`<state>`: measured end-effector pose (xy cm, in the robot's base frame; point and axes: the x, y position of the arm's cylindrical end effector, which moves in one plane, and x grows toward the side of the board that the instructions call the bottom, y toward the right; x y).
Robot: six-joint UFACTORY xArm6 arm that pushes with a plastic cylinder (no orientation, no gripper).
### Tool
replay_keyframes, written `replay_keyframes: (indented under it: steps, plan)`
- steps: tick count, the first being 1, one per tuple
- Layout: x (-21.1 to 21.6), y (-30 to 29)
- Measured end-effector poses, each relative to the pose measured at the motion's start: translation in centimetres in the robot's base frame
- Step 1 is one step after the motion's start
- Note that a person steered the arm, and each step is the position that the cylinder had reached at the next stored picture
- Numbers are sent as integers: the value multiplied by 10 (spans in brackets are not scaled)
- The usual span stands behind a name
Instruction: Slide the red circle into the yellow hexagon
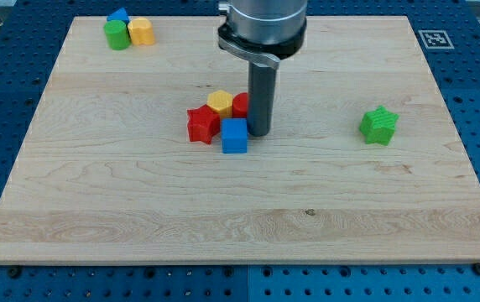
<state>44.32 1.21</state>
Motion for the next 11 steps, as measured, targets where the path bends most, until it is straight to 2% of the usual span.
replay_keyframes:
  steps: [1,3,4,8,11]
  plan:
    - [-3,-14]
    - [-4,81]
    - [-19,81]
    - [-41,-8]
    - [-74,-23]
